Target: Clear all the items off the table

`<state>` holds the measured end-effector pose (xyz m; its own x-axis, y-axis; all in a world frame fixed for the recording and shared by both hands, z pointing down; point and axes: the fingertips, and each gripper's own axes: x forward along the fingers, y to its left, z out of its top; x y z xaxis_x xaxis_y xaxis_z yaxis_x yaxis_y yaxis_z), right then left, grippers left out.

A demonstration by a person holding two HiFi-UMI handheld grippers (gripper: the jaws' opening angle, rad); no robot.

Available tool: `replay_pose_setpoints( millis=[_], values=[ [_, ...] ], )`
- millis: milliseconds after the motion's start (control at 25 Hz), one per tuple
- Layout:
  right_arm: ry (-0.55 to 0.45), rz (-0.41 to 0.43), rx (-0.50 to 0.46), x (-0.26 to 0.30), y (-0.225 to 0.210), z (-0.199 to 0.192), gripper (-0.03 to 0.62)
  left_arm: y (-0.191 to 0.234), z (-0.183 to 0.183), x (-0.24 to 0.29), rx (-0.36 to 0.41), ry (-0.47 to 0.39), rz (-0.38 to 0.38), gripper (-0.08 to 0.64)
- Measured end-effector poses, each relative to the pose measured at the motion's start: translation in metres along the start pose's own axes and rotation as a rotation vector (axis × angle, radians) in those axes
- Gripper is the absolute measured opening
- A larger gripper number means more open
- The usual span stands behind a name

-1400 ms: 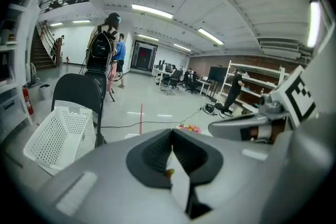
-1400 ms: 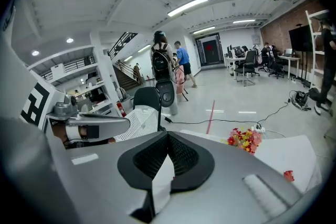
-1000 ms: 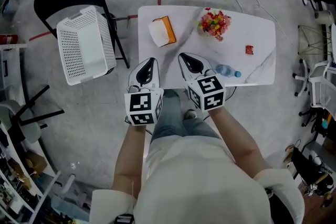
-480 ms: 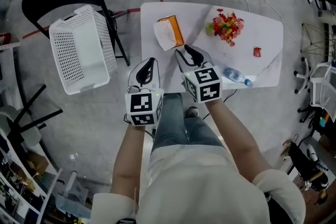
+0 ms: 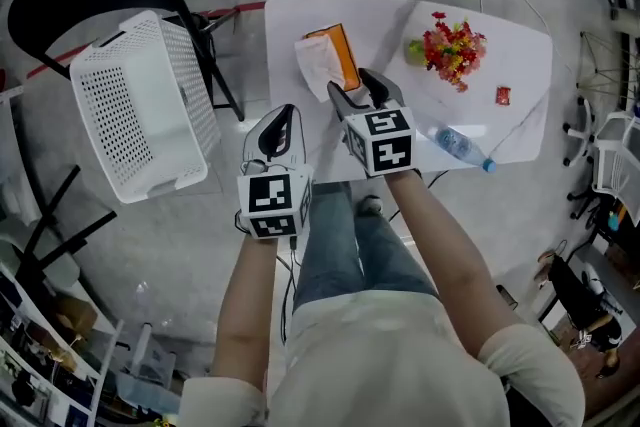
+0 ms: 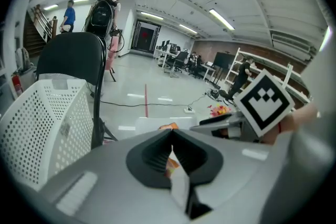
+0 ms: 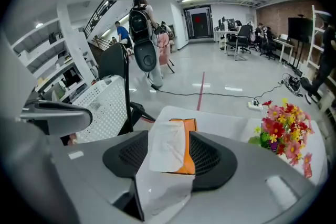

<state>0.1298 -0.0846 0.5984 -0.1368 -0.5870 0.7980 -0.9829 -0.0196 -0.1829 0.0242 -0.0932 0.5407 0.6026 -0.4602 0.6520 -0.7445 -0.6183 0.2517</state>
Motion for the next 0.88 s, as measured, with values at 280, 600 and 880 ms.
replay_pose_setpoints(
  millis=[280,600,880],
  values=[
    [0.076,-0.018,-0.009,0.044,-0.014,-0.021,0.322,0.026,-0.013,0.033,-0.019,0.025,0.021,0.011],
    [0.158,-0.012,-0.014,0.09,-0.023,-0.041,0.407,0.043,-0.027,0.057,-0.027,0.057,0.045,0.011],
    [0.192,-0.033,-0.019,0.124,-0.025,-0.052,0.468,0.043,-0.038,0.063,-0.047,0.073,0.04,0.011]
  ],
)
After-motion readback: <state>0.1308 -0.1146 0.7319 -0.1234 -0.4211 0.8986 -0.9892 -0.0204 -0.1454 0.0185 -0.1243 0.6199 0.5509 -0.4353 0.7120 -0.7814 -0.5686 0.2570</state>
